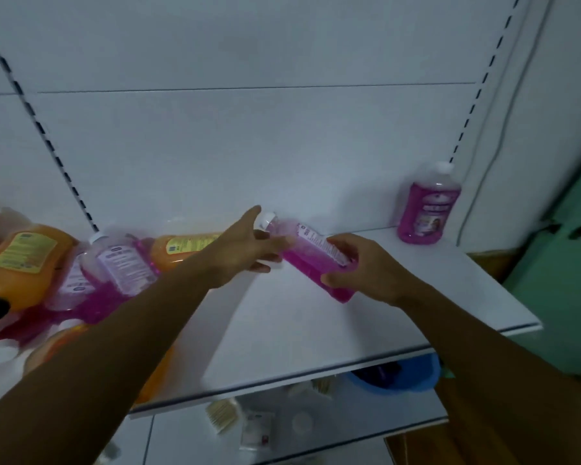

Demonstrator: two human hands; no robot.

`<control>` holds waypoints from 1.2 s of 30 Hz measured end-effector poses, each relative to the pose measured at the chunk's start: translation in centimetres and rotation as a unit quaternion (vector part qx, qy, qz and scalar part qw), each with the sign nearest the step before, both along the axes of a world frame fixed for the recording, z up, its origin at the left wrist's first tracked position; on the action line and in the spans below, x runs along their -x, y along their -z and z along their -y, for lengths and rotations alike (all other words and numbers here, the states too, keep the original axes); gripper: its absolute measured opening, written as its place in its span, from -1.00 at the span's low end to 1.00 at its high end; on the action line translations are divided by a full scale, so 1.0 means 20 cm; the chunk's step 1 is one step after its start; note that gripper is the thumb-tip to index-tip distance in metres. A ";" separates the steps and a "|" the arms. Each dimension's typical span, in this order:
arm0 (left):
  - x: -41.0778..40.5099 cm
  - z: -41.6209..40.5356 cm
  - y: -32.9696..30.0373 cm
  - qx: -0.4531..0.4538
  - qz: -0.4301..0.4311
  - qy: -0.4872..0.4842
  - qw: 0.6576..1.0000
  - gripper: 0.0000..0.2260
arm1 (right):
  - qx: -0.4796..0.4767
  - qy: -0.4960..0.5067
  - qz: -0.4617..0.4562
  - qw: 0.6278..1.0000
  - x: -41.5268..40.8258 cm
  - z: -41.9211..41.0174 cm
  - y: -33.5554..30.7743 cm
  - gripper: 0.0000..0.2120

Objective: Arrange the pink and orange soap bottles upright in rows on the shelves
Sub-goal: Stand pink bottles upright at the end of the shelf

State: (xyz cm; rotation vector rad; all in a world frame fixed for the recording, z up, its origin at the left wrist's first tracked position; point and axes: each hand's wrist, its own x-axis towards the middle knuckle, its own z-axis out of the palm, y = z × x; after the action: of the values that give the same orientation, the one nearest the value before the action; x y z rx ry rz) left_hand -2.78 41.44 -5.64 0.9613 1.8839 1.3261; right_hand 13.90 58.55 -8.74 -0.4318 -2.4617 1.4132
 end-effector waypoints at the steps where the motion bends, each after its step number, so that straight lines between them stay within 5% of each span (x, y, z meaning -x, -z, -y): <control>1: -0.02 -0.05 0.01 -0.024 0.046 0.008 0.999 -0.08 | 0.045 0.013 -0.017 0.999 -0.03 -0.01 0.00 -0.45; 4: -0.07 -0.21 0.03 -0.067 0.110 0.045 0.991 -0.12 | 0.248 0.033 -0.054 0.967 -0.13 -0.06 0.02 -0.54; 6: -0.11 -0.30 0.04 -0.088 0.161 0.065 0.981 -0.25 | 0.373 0.011 -0.056 0.926 -0.18 -0.09 0.04 -0.41; 8: -0.17 -0.36 0.05 -0.104 0.182 0.077 0.975 -0.43 | 0.439 -0.016 -0.058 0.897 -0.23 -0.12 0.07 -0.20; 11: -0.25 -0.44 0.03 -0.118 0.154 0.056 0.979 -0.50 | 0.479 0.000 -0.062 0.876 -0.29 -0.17 0.09 -0.16; 21: -0.42 -0.72 0.01 -0.147 0.026 0.024 0.989 -0.36 | 0.131 0.157 -0.069 0.976 -0.42 -0.31 0.10 -0.69; 26: -0.52 -0.94 0.02 -0.165 -0.145 0.046 0.975 -0.32 | 0.084 0.190 -0.090 0.974 -0.50 -0.49 0.12 -0.66; 29: -0.58 -1.09 0.02 -0.171 -0.174 0.067 0.968 -0.35 | 0.061 0.228 -0.091 0.967 -0.53 -0.61 0.15 -0.52; 36: -0.63 -1.26 0.08 -0.159 -0.234 0.072 0.956 -0.36 | 0.042 0.271 -0.084 0.958 -0.51 -0.74 0.21 -0.54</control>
State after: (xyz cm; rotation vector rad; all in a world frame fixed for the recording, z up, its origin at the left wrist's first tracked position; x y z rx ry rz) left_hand 9.83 66.68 -7.20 1.6696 1.9129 1.4302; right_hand 24.10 73.43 -13.01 -0.8857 -1.9432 1.2554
